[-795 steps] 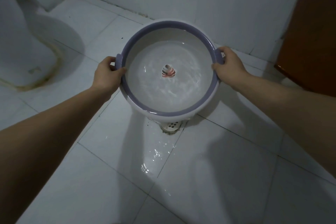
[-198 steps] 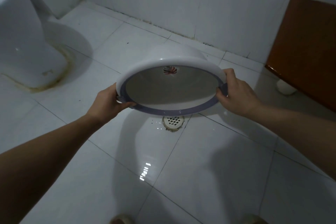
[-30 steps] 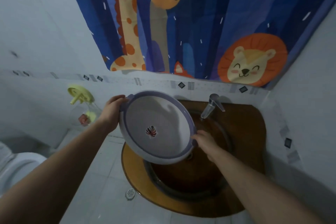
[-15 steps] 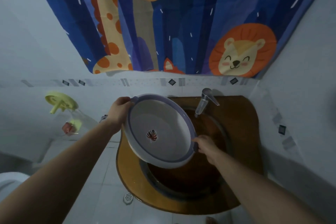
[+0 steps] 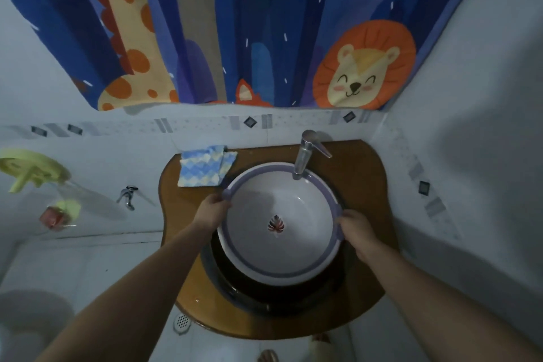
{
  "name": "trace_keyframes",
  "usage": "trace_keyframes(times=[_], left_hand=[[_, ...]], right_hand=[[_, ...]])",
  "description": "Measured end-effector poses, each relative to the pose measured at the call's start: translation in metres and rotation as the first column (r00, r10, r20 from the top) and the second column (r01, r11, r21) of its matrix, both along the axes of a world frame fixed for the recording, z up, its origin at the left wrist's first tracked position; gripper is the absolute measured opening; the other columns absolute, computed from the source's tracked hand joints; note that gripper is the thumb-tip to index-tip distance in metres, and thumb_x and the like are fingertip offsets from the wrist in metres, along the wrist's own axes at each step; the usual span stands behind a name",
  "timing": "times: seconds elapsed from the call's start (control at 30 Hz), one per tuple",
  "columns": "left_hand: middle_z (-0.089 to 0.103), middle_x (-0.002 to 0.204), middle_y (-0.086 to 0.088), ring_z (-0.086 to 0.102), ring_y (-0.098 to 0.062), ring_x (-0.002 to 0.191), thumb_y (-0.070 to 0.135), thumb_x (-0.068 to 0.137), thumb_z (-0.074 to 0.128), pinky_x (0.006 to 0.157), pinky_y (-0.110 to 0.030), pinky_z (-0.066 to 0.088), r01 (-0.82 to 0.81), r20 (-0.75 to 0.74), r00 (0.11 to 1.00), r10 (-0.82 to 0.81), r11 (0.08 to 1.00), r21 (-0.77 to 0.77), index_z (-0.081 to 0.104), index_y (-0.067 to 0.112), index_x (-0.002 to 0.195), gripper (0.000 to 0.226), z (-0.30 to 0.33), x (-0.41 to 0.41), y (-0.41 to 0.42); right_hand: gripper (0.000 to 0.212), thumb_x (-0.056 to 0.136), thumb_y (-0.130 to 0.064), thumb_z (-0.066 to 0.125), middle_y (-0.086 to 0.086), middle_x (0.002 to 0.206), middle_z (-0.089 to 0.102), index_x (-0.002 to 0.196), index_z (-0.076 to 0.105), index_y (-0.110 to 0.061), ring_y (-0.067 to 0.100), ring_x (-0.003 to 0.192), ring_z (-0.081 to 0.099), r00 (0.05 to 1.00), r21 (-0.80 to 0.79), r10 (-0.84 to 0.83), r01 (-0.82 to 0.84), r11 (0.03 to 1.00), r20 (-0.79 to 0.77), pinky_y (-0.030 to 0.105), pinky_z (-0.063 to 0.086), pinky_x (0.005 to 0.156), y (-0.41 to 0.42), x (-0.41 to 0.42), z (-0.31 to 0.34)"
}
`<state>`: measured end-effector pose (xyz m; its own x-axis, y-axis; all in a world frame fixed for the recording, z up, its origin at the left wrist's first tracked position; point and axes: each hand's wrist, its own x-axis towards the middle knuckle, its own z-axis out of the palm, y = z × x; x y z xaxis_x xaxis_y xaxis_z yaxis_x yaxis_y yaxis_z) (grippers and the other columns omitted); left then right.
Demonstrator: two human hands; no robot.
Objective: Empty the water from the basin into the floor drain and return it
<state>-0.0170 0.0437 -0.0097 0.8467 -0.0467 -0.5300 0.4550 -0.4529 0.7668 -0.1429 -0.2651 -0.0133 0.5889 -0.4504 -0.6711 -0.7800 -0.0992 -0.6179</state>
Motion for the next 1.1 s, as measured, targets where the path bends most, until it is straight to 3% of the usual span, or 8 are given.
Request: trace_keyframes(times=[0.3, 0.43, 0.53, 0.73, 0.87, 0.93, 1.0, 1.1], left_hand=[[0.067, 0.113, -0.018, 0.064, -0.035, 0.102, 0.023, 0.091, 0.064, 0.086, -0.045, 0.053, 0.004, -0.126, 0.992, 0.015, 0.989, 0.15, 0.065, 0.003, 0.122, 0.036, -0.054, -0.002, 0.007], [0.067, 0.111, -0.013, 0.064, -0.031, 0.1, 0.026, 0.092, 0.064, 0.09, -0.047, 0.053, 0.042, -0.164, 0.986, -0.01, 0.98, 0.194, 0.062, 0.008, 0.126, 0.039, -0.073, -0.005, 0.008], [0.065, 0.115, -0.01, 0.063, -0.029, 0.101, 0.029, 0.091, 0.064, 0.08, -0.042, 0.051, 0.07, -0.176, 0.984, -0.029, 0.971, 0.23, 0.056, 0.012, 0.132, 0.045, -0.079, -0.004, 0.006], [0.063, 0.105, -0.007, 0.061, -0.019, 0.084, 0.025, 0.095, 0.058, 0.06, -0.029, 0.043, 0.218, -0.134, 0.974, -0.18, 0.901, 0.374, 0.057, 0.009, 0.126, 0.034, -0.062, 0.001, -0.002], [0.068, 0.11, -0.006, 0.062, -0.023, 0.094, 0.028, 0.1, 0.052, 0.074, -0.033, 0.044, 0.263, 0.083, 0.946, -0.313, 0.891, 0.371, 0.065, 0.014, 0.117, 0.026, -0.027, 0.002, -0.011], [0.071, 0.096, -0.007, 0.065, -0.024, 0.087, 0.035, 0.102, 0.049, 0.073, -0.036, 0.047, 0.247, 0.132, 0.946, -0.296, 0.923, 0.295, 0.07, 0.014, 0.098, 0.03, -0.006, 0.004, -0.019], [0.069, 0.077, -0.006, 0.064, -0.024, 0.075, 0.041, 0.102, 0.047, 0.069, -0.035, 0.046, 0.222, 0.191, 0.946, -0.262, 0.953, 0.207, 0.066, 0.012, 0.075, 0.044, 0.023, 0.008, -0.026], [0.053, 0.06, -0.006, 0.05, -0.017, 0.057, 0.047, 0.102, 0.046, 0.06, -0.033, 0.037, 0.232, 0.283, 0.921, -0.267, 0.961, 0.152, 0.053, 0.012, 0.064, 0.051, 0.068, 0.014, -0.04]], right_hand=[[0.017, 0.095, -0.017, 0.047, 0.006, 0.094, 0.059, 0.108, 0.058, -0.016, 0.023, 0.086, 0.057, 0.994, 0.008, 0.108, -0.108, 0.994, -0.024, 0.032, 0.043, 0.069, 0.004, 0.007, -0.016], [0.036, 0.099, -0.025, 0.049, 0.004, 0.12, 0.059, 0.135, 0.051, -0.022, 0.025, 0.109, 0.056, 0.99, 0.054, 0.125, -0.122, 0.991, -0.063, 0.039, 0.047, 0.088, 0.004, 0.014, -0.032], [0.04, 0.099, -0.022, 0.05, 0.006, 0.126, 0.056, 0.139, 0.047, -0.021, 0.026, 0.112, 0.054, 0.989, 0.065, 0.13, -0.125, 0.99, -0.073, 0.041, 0.046, 0.09, 0.0, 0.018, -0.036], [0.028, 0.097, -0.023, 0.049, 0.008, 0.11, 0.061, 0.123, 0.054, -0.016, 0.022, 0.092, 0.058, 0.971, -0.042, 0.224, -0.228, 0.973, -0.086, 0.033, 0.044, 0.071, 0.001, 0.025, -0.028], [0.028, 0.099, -0.019, 0.045, 0.015, 0.116, 0.064, 0.119, 0.059, -0.006, 0.029, 0.095, 0.062, 0.955, -0.218, 0.291, -0.297, 0.93, -0.058, 0.033, 0.044, 0.07, 0.011, 0.038, -0.001], [0.026, 0.1, -0.021, 0.046, 0.011, 0.117, 0.066, 0.116, 0.063, -0.009, 0.025, 0.096, 0.063, 0.956, -0.249, 0.292, -0.286, 0.925, -0.013, 0.033, 0.047, 0.073, 0.018, 0.046, 0.016], [0.028, 0.101, -0.03, 0.045, 0.004, 0.096, 0.069, 0.099, 0.069, -0.014, 0.017, 0.08, 0.061, 0.951, -0.282, 0.303, -0.274, 0.919, 0.064, 0.031, 0.046, 0.067, 0.026, 0.051, 0.038], [0.048, 0.103, -0.039, 0.041, 0.002, 0.063, 0.054, 0.066, 0.057, -0.014, 0.016, 0.056, 0.05, 0.914, -0.352, 0.342, -0.253, 0.901, 0.218, 0.03, 0.035, 0.054, 0.041, 0.063, 0.075]])
